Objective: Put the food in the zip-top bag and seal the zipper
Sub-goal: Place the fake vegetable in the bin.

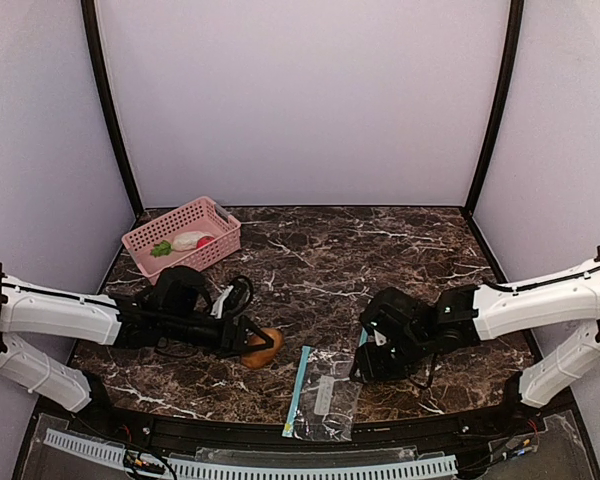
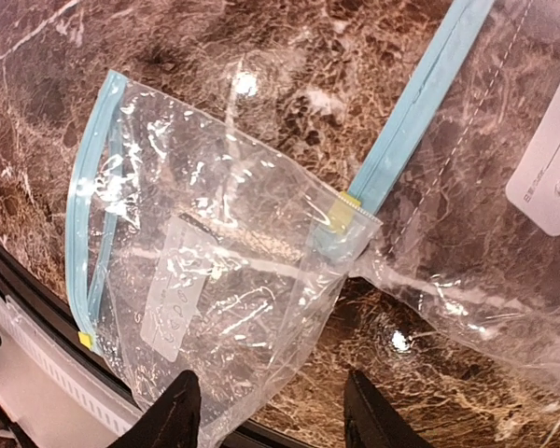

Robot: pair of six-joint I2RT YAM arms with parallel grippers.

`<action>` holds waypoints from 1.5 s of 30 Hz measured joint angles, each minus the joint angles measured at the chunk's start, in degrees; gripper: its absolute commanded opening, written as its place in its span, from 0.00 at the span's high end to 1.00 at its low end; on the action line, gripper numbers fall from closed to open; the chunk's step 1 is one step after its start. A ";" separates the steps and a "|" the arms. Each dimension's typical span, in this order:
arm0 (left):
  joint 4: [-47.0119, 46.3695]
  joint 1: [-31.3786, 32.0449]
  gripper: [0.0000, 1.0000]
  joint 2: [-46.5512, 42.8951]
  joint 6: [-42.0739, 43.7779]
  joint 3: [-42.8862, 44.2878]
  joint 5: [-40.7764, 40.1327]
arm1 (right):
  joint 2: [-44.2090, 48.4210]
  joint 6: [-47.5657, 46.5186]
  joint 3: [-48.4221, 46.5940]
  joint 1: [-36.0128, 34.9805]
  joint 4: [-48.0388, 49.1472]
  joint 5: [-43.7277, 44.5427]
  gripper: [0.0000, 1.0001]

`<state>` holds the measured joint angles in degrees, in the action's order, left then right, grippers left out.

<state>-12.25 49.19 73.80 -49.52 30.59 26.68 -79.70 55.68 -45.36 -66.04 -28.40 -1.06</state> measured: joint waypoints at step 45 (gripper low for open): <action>32.79 -51.10 0.51 20.63 33.29 29.03 -2.54 | -5.95 -12.35 -7.19 6.43 6.86 -0.22 1.00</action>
<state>20.53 -1.91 94.43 -16.23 59.61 24.14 -85.65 43.33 -52.56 -59.61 -21.54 -1.28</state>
